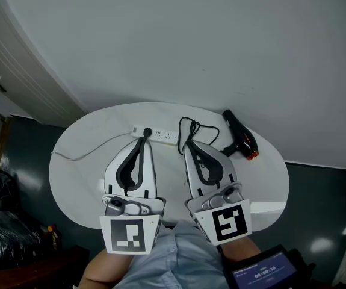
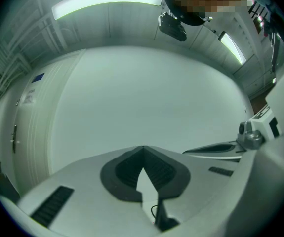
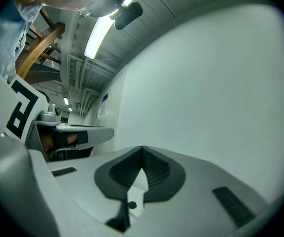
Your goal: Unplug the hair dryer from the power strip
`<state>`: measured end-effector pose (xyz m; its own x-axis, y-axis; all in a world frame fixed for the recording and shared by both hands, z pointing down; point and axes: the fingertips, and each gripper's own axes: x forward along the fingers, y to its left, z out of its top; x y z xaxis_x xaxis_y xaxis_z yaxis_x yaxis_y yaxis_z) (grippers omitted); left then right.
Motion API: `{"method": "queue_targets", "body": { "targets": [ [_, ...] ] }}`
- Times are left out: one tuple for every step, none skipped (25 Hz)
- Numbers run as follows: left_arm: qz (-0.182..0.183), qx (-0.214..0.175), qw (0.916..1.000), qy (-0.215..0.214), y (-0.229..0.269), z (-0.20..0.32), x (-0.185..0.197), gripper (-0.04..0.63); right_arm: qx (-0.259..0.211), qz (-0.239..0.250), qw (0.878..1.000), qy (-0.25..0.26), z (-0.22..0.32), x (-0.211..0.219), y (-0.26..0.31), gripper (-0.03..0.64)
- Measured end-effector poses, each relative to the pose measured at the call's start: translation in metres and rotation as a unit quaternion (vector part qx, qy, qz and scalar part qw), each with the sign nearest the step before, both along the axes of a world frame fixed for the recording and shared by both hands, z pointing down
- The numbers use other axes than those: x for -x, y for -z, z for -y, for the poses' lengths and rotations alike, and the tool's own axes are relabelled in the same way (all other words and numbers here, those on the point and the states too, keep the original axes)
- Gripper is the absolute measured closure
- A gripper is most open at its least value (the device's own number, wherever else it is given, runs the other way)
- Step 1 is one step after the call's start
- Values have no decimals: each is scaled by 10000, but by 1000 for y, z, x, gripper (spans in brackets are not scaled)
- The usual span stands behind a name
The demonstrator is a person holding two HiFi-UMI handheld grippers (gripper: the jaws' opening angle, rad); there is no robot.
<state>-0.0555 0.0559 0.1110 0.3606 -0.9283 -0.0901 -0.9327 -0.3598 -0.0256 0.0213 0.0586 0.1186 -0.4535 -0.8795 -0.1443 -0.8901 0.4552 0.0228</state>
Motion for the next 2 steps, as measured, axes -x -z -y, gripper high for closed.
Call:
{"method": "queue_targets", "body": {
  "targets": [
    [-7,1,10000,4,0,0,0,597,16,-44,10000,8,0,0,-2,617],
    [-13,1,10000,9,0,0,0,598,27,-73,10000,14,-1,0,-3,617]
  ]
}}
